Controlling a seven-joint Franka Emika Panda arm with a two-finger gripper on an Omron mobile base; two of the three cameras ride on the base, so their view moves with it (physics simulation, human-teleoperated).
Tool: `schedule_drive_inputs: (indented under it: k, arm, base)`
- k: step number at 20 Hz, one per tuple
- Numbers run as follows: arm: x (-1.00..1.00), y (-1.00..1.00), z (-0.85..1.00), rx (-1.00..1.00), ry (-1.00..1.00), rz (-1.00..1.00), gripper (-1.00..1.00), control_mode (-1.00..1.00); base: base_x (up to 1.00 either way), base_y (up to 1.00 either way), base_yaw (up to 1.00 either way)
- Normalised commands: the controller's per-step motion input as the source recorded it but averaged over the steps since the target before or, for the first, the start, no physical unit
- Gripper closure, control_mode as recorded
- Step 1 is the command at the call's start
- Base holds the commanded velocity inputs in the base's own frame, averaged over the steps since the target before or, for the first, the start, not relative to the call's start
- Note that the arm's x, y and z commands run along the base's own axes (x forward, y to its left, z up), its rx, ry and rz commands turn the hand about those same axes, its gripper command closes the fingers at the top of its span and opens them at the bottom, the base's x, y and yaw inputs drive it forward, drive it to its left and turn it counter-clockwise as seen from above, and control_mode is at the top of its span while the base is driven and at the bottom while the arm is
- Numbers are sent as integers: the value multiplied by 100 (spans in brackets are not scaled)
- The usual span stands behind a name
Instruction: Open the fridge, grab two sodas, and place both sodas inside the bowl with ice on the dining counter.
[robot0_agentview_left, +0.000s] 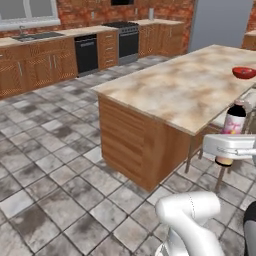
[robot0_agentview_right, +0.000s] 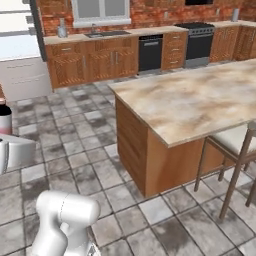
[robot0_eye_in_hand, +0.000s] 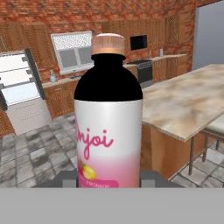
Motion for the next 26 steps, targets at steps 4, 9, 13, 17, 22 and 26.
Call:
schedule_drive_inputs:
  k: [4,9,13,17,22,26]
  arm:
    - [0,0,0,0,0,0,100,100]
    - [0,0,0,0,0,0,100,100]
    - [0,0,0,0,0,0,100,100]
    - [0,0,0,0,0,0,100,100]
    - [0,0,0,0,0,0,100,100]
    - [0,0,0,0,0,0,100,100]
  base:
    - [7,-100,6]
    - [28,-100,10]
    - [37,-100,14]
    - [35,-100,17]
    - [30,-100,17]
    - [29,-100,18]
